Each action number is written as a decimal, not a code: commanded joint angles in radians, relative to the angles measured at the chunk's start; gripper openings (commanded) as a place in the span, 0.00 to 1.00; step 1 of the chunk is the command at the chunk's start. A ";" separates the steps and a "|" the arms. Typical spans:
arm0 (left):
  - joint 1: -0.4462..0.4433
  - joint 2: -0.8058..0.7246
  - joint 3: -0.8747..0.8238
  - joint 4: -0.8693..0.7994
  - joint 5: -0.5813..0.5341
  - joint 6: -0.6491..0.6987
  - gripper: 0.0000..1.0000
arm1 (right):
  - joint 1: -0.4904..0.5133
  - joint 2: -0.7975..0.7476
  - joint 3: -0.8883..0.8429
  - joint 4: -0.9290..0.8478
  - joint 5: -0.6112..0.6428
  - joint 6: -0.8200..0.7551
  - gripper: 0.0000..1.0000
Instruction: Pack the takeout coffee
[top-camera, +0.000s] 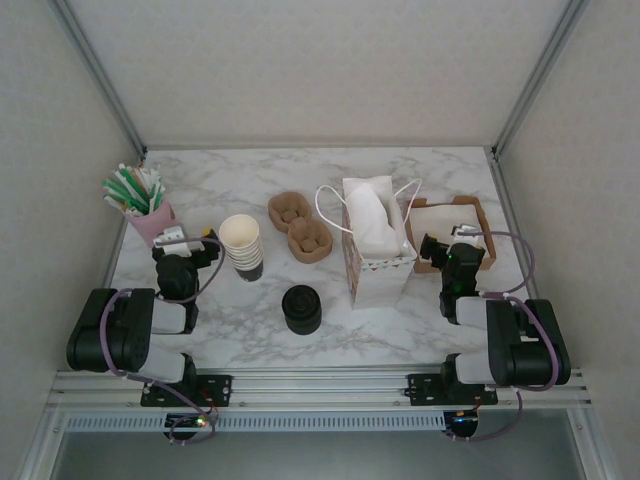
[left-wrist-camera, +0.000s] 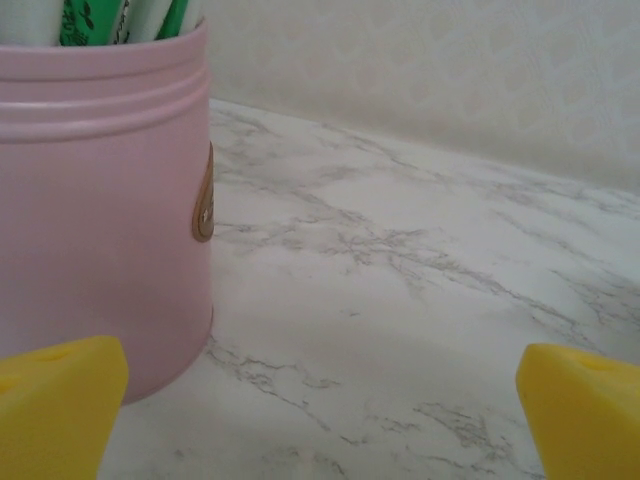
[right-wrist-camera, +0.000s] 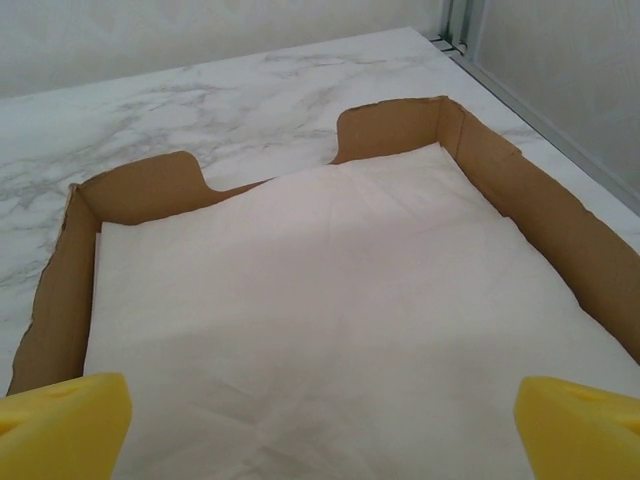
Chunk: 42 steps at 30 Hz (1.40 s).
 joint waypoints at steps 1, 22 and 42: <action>0.009 -0.001 -0.012 0.113 0.021 0.014 1.00 | 0.001 0.014 0.018 0.061 -0.028 -0.034 0.99; 0.005 0.073 0.056 0.055 -0.023 0.003 1.00 | 0.010 0.163 0.116 0.022 -0.097 -0.073 0.99; -0.001 0.073 0.056 0.056 -0.031 0.008 1.00 | 0.019 0.165 0.134 -0.011 -0.149 -0.104 0.99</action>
